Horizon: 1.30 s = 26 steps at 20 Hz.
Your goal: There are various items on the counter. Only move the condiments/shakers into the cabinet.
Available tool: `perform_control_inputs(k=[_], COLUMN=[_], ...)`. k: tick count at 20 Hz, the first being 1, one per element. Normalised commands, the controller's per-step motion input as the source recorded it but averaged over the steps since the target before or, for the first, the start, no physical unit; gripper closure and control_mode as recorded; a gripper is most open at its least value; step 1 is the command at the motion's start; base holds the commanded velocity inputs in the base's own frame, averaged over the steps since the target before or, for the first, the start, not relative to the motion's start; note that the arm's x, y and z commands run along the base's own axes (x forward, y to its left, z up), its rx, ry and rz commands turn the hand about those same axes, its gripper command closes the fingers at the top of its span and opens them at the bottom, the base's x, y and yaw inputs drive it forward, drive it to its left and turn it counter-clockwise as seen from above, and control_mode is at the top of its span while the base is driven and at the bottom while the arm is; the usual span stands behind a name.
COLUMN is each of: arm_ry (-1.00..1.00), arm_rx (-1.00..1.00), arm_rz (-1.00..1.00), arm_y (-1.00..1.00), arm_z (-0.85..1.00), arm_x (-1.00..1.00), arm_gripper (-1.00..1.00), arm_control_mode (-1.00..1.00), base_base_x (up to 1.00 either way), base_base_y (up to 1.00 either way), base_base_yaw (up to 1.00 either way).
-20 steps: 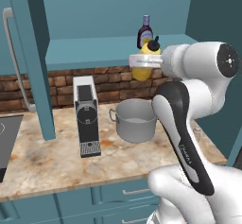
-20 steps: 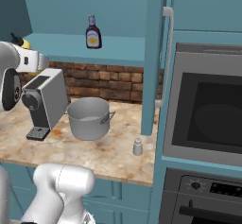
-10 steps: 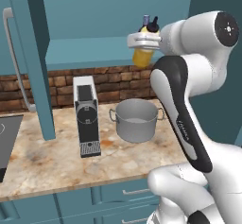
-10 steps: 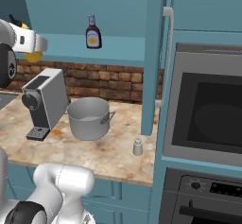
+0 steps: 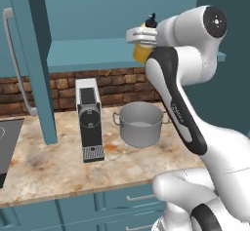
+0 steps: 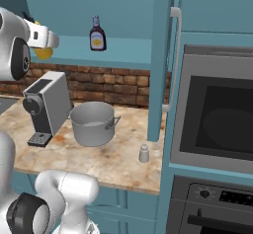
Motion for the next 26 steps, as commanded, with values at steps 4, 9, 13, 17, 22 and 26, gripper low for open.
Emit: perform_control_inputs(k=[4,9,13,17,22,26], arm_ry=[0.0,0.01,0.0,0.0,0.02,0.04], arm_rx=[0.0,0.0,0.0,0.0,0.01,0.01], arm_rz=[-0.04,-0.04,-0.04,-0.04,-0.04,-0.02], arm_y=[0.0,0.0,0.0,0.0,0.0,0.0], arm_z=[-0.09,-0.22,-0.27,-0.22,-0.2,-0.14], arm_x=[0.65,0.65,0.64,0.65,0.58,0.52], arm_gripper=[1.0,1.0,1.0,1.0,1.0,1.0], arm_control_mode=[-1.0,-1.0,-1.0,-1.0,-1.0,-1.0], base_base_x=[0.0,0.0,0.0,0.0,0.0,0.0], base_base_y=[0.0,0.0,0.0,0.0,0.0,0.0], base_base_yaw=[0.0,0.0,0.0,0.0,0.0,0.0])
